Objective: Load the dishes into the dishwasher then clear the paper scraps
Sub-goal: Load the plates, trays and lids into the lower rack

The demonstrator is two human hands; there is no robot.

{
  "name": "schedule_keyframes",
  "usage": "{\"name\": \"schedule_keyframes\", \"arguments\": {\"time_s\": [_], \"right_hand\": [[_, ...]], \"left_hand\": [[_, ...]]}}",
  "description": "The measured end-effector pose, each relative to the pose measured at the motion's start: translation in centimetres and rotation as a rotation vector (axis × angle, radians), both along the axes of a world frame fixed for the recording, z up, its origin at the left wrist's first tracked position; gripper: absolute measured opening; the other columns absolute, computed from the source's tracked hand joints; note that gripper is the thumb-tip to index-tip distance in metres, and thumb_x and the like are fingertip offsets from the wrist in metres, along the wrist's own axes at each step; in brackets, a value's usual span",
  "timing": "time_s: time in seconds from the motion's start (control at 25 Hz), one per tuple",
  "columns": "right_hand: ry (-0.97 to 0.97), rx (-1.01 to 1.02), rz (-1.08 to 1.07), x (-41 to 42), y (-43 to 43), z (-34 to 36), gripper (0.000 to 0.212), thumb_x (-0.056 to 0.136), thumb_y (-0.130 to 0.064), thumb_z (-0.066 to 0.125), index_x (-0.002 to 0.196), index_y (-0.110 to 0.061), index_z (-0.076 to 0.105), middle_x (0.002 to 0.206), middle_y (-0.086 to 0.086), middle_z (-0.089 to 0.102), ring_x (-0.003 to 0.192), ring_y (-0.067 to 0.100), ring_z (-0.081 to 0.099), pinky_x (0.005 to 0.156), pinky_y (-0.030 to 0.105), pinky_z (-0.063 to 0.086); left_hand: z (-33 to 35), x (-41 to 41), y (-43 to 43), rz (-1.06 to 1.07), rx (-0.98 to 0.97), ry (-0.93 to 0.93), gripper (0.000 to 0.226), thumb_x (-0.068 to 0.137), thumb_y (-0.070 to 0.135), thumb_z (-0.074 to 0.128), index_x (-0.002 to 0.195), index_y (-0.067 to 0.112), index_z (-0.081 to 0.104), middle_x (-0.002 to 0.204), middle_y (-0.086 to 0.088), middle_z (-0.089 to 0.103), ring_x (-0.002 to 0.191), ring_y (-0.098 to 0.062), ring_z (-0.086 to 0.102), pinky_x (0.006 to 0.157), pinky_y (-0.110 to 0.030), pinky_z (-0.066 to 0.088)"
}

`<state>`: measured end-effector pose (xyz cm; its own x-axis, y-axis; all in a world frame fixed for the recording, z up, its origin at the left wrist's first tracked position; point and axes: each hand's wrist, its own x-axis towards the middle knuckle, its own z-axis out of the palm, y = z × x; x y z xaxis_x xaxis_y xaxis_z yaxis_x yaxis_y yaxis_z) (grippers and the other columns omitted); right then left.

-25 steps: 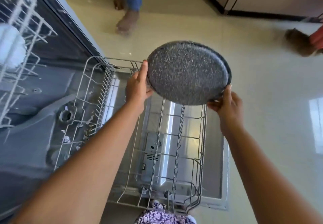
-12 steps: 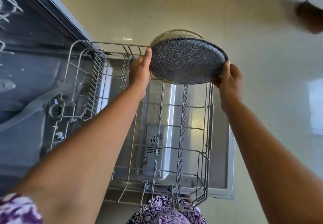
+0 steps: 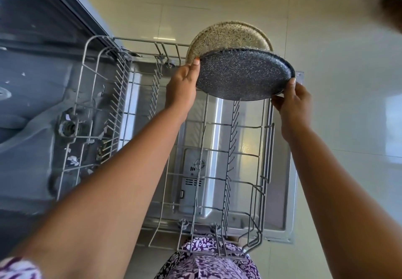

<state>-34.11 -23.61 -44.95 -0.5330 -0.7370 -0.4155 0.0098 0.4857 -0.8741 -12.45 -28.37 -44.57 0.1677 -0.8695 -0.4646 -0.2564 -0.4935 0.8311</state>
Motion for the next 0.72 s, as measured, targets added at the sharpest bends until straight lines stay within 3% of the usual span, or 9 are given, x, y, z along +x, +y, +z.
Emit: {"name": "schedule_keyframes", "arguments": {"time_s": [0.16, 0.36, 0.48, 0.6, 0.72], "right_hand": [[0.066, 0.041, 0.046, 0.3, -0.1, -0.4, 0.037, 0.097, -0.039, 0.037, 0.121, -0.019, 0.056, 0.106, -0.002, 0.062, 0.105, 0.025, 0.061, 0.092, 0.041, 0.052], [0.192, 0.106, 0.171, 0.0, -0.6, -0.1, 0.036, 0.097, -0.039, 0.038, 0.115, -0.017, 0.06, 0.103, 0.001, 0.064, 0.102, 0.023, 0.06, 0.093, 0.045, 0.049], [0.342, 0.164, 0.335, -0.1, -1.2, -0.1, 0.041, 0.1, -0.035, 0.034, 0.116, -0.007, 0.059, 0.1, 0.006, 0.06, 0.091, 0.021, 0.054, 0.078, 0.029, 0.043], [0.452, 0.267, 0.446, 0.5, -1.6, -0.2, 0.04, 0.101, -0.031, 0.034, 0.12, -0.003, 0.056, 0.102, 0.011, 0.058, 0.091, 0.023, 0.052, 0.074, 0.025, 0.035], [0.473, 0.291, 0.474, 1.6, -0.7, -0.1, 0.036, 0.099, -0.023, 0.039, 0.131, -0.008, 0.045, 0.121, 0.013, 0.058, 0.108, 0.029, 0.054, 0.08, 0.029, 0.04]], "left_hand": [[-0.4, -0.1, -0.6, -0.052, 0.05, -0.097, 0.04, 0.093, 0.059, 0.034, 0.084, 0.023, 0.05, 0.072, -0.004, 0.052, 0.076, -0.026, 0.052, 0.068, -0.033, 0.039], [-1.3, 0.0, -1.2, -0.081, 0.151, -0.19, 0.056, 0.095, 0.058, 0.028, 0.123, 0.015, 0.052, 0.112, -0.02, 0.061, 0.102, -0.037, 0.06, 0.078, -0.038, 0.048], [-2.4, 0.7, -2.0, -0.027, 0.331, -0.066, 0.06, 0.094, 0.059, 0.029, 0.129, 0.014, 0.047, 0.116, -0.018, 0.058, 0.107, -0.034, 0.057, 0.09, -0.042, 0.05], [-3.6, 1.8, -2.3, 0.001, 0.447, 0.016, 0.063, 0.091, 0.061, 0.034, 0.133, 0.015, 0.044, 0.132, -0.016, 0.051, 0.121, -0.035, 0.05, 0.091, -0.043, 0.048], [-4.1, 2.1, -0.9, 0.037, 0.38, -0.039, 0.06, 0.093, 0.058, 0.034, 0.127, 0.012, 0.051, 0.116, -0.012, 0.058, 0.104, -0.029, 0.055, 0.095, -0.043, 0.045]]}}
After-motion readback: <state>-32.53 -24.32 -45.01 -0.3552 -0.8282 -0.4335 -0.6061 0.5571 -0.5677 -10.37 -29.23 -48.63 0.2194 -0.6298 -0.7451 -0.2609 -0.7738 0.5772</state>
